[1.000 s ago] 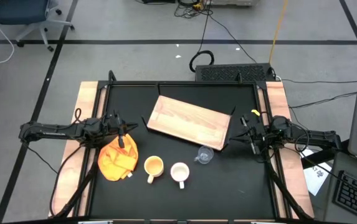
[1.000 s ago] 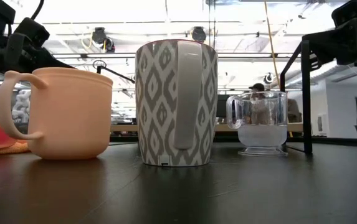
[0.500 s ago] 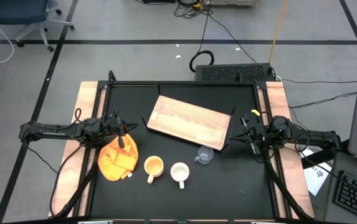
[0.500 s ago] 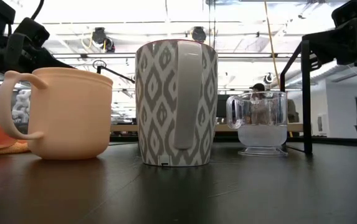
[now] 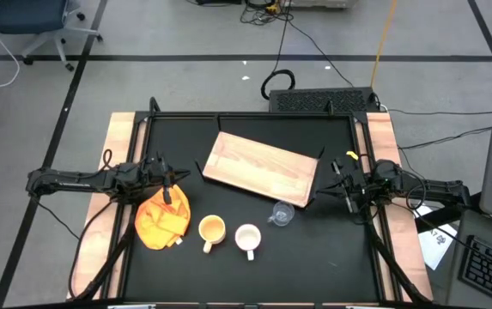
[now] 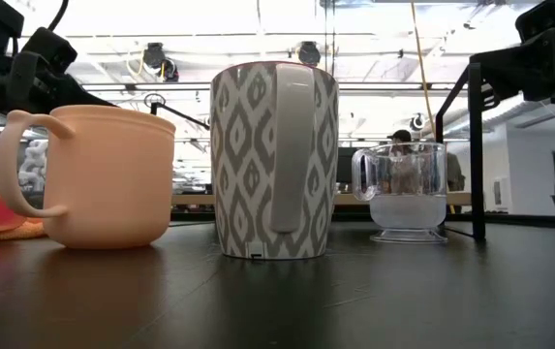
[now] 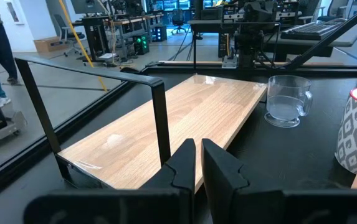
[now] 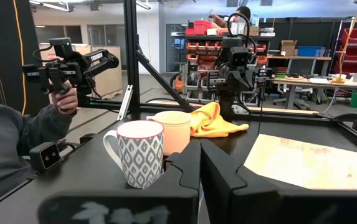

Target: Stack small to large cups/mugs on shelf

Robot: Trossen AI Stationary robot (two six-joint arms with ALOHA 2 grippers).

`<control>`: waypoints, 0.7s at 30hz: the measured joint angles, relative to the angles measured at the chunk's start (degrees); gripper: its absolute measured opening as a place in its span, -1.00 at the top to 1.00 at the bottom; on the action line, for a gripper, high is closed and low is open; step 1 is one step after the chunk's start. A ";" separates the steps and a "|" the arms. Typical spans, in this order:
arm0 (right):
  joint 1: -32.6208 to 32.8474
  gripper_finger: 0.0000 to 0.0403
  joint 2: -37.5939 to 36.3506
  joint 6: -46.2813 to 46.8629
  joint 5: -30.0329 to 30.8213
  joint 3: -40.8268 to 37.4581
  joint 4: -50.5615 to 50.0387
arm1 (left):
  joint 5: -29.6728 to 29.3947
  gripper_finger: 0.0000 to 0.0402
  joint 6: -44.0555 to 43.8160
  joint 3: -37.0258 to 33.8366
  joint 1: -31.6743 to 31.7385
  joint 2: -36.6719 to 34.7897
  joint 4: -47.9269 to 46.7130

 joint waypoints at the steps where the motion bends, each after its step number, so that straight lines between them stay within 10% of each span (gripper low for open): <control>1: 0.00 1.00 0.00 0.02 0.00 0.00 0.02 | 0.00 0.85 0.00 -0.01 0.01 0.01 0.00; 21: 0.01 1.00 0.00 5.27 0.00 -0.01 6.54 | 0.00 0.85 -0.02 0.00 0.01 0.01 0.44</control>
